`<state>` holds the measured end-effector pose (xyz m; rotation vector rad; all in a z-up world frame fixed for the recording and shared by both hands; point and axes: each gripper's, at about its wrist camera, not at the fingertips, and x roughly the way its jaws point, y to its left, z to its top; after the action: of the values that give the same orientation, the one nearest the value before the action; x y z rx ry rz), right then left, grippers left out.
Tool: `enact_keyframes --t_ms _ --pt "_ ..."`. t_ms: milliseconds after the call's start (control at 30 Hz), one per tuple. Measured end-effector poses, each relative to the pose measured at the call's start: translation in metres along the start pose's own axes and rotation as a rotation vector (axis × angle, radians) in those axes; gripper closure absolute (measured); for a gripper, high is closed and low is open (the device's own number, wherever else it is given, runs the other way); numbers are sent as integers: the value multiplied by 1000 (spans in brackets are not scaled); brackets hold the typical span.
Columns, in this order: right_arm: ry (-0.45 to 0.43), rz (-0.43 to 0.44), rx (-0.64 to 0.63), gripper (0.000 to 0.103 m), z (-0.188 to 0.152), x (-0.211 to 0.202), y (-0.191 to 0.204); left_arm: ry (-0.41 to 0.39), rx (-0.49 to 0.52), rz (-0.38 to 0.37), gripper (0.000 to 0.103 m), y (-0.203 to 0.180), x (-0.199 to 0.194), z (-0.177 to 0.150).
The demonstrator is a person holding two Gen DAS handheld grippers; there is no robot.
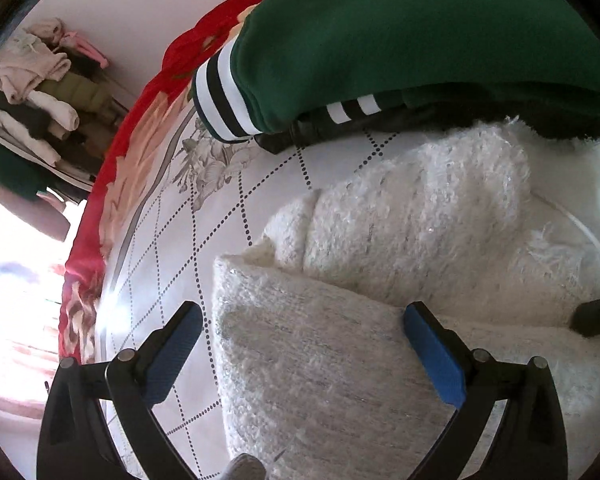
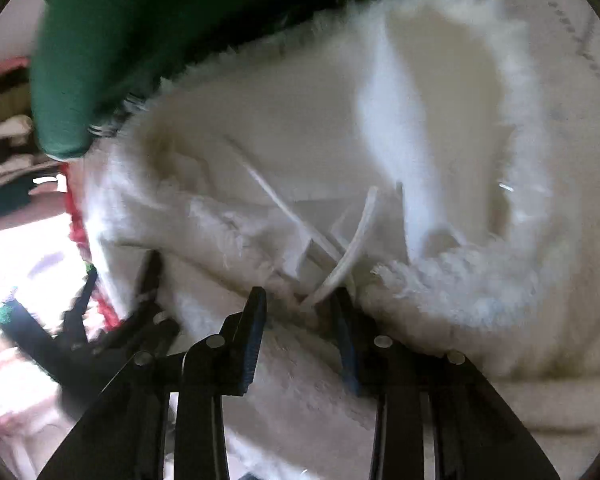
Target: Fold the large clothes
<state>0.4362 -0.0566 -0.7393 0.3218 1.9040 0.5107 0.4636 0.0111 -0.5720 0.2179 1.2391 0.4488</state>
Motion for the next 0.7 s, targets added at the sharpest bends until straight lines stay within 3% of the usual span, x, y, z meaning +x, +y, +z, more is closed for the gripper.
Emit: enact_keyframes --t_ms 100,167,300,433,533,633,700 --pt "7 40 -72 69 -9 -1 11 13 -13 -20 0 4 6 -3" --pt "6 5 -103 94 -9 3 19 16 -18 -28 0 6 8 -4" --pt "-73 -19 -84 96 -14 -8 25 10 -13 -41 0 7 8 -3" --pt "-234 -50 -153 96 -20 -55 51 -9 3 -78 0 10 7 -6" --pt "-296 -124 -200 96 6 -63 61 -14 9 -77 0 10 7 -4" --pt "-267 -216 -177 96 28 -45 56 0 -9 -85 0 14 7 -1" --pt "-170 -187 -123 93 39 -30 41 -10 -15 -84 0 19 -1 0"
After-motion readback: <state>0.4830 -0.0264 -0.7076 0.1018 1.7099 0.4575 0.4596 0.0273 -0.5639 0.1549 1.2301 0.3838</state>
